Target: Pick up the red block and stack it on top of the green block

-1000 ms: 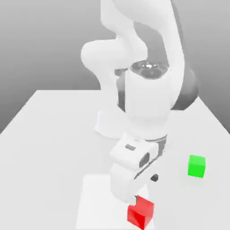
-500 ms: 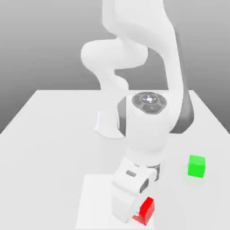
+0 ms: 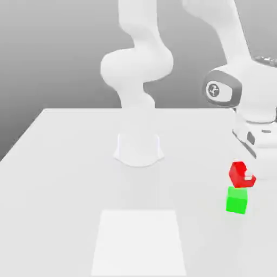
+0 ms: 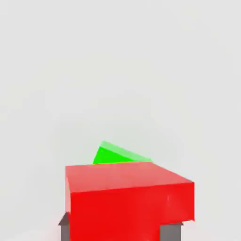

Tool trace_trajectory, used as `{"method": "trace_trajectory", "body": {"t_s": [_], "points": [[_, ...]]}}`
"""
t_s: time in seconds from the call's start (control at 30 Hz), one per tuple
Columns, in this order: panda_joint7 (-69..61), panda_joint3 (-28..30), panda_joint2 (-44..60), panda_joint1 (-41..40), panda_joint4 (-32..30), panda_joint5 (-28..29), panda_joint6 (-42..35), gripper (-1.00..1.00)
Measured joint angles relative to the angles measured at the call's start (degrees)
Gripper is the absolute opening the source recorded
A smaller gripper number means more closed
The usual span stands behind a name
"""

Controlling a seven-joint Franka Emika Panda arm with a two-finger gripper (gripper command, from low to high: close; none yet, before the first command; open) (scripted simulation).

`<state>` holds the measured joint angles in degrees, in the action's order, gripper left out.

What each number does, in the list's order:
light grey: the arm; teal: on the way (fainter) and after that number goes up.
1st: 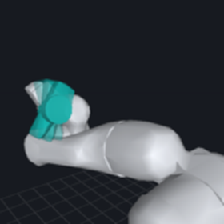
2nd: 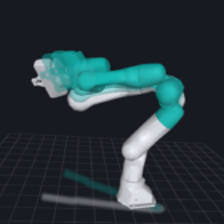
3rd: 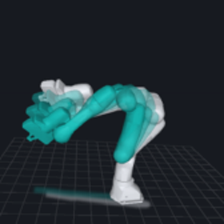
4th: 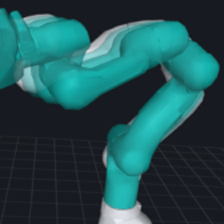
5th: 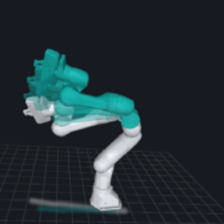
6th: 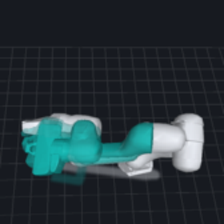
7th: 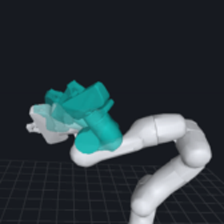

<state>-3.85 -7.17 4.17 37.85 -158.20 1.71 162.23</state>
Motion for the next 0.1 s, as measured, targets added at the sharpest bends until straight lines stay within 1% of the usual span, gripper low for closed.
{"method": "trace_trajectory", "body": {"t_s": [0.03,0.1], "points": [[0.6,0.4,1.7,0.2,0.1,0.8,1.6,1.0],[0.6,0.4,1.7,0.2,0.1,0.8,1.6,1.0]]}}
